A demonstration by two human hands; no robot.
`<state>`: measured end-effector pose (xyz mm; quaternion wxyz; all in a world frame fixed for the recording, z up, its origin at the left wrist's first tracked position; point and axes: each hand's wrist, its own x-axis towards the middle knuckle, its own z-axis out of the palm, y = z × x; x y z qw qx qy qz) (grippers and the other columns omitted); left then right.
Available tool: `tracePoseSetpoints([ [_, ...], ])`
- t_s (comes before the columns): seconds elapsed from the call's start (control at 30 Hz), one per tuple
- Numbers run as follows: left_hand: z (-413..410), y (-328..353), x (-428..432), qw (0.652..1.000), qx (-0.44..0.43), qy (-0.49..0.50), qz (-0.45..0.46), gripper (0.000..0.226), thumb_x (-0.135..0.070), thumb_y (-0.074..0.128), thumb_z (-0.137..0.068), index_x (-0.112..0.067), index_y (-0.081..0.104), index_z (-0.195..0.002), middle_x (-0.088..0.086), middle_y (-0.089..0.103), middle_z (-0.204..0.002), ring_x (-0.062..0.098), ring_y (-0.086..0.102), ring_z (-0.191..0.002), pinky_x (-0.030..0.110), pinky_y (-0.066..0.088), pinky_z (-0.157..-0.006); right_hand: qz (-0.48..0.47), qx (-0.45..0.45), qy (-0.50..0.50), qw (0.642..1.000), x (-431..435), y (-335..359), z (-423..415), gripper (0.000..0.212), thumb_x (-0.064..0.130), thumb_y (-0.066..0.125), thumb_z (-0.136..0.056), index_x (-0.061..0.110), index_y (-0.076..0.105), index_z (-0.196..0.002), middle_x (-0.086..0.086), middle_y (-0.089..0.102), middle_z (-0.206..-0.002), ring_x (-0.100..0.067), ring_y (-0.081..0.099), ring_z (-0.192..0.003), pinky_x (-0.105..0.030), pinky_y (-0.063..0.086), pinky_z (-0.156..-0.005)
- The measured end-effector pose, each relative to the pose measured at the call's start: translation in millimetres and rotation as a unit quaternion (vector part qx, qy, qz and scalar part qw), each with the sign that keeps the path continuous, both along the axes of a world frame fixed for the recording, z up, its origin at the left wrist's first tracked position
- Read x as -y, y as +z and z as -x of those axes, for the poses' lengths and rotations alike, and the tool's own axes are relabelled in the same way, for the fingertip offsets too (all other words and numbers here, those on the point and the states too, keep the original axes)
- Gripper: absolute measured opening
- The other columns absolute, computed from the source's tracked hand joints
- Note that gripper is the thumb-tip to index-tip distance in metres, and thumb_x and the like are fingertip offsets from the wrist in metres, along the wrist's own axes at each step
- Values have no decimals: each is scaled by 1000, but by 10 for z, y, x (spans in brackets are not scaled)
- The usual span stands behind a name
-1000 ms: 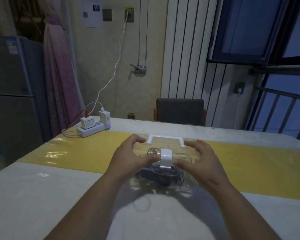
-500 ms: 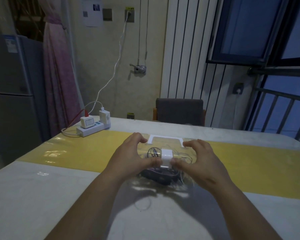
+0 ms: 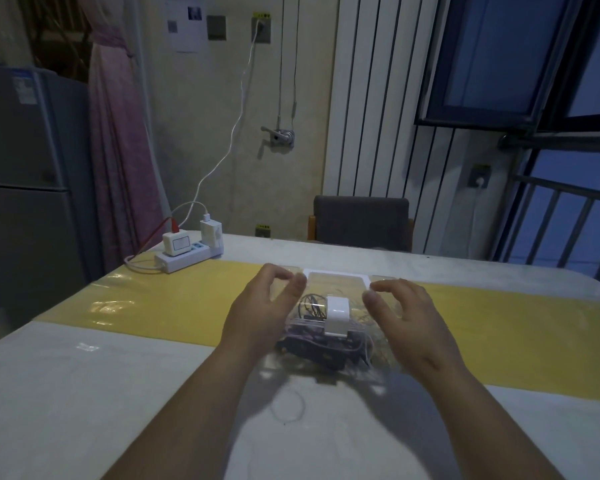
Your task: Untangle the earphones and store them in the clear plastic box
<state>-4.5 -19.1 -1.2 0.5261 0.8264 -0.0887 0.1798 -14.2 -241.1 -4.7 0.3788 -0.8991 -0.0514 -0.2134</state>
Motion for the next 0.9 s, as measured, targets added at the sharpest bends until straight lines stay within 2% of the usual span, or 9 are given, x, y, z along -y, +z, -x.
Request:
tracePoseSetpoints([
  [0.07,-51,-12,9,995,-9,11,99,39,-64,47,-89,-35,55,-115,-10,60,-114,16,57,-107,40,47,-91,-73,16,-4,997,-19,-8,-5,54,73,44,-77,36,62,-112,9,57,-125,-11,51,-119,-34,43,-92],
  [0.13,-109,-23,-4,977,-49,15,206,37,-49,56,-92,-32,55,-124,-5,58,-122,15,55,-112,42,45,-97,-185,16,-7,983,-24,-2,-8,46,61,51,-78,32,63,-112,12,63,-116,-12,58,-111,-36,47,-90],
  [0.2,-159,-33,-24,953,-96,7,286,49,-49,64,-83,-25,58,-126,-4,61,-122,16,58,-111,41,47,-97,-268,5,-7,963,-10,-6,-26,40,50,57,-78,29,65,-112,10,65,-114,-14,59,-109,-40,49,-93],
  [0.27,-204,-68,-27,940,-125,6,317,56,-50,65,-77,-21,62,-126,-2,64,-124,21,60,-114,47,45,-103,-301,-4,-12,954,0,-21,-42,35,40,60,-79,28,66,-111,7,66,-113,-17,60,-108,-44,49,-95],
  [0.37,-208,-91,2,952,-121,25,279,39,-32,58,-93,-18,61,-129,-1,61,-129,21,56,-119,47,41,-107,-299,-1,-23,954,-6,-54,-58,26,27,62,-86,26,65,-112,4,66,-113,-20,61,-107,-41,50,-90],
  [0.57,-197,-89,14,956,-94,37,274,38,-27,58,-94,-15,60,-130,1,61,-129,21,56,-117,43,41,-106,-298,15,-28,954,-39,-62,-65,22,17,56,-93,23,63,-113,13,61,-104,-18,60,-102,-33,46,-76],
  [0.8,-151,-54,4,963,-94,48,247,39,-28,59,-93,-16,61,-130,0,62,-128,20,56,-116,43,43,-104,-271,13,-43,962,-31,-15,-66,25,16,57,-90,21,65,-113,3,63,-111,-21,59,-105,-32,44,-79],
  [0.9,-132,19,-27,972,-86,70,209,39,-25,62,-91,-18,61,-130,2,62,-129,18,57,-111,36,45,-97,-208,10,-66,976,-5,64,-55,23,22,59,-85,24,69,-106,1,66,-111,-20,60,-104,-33,46,-81],
])
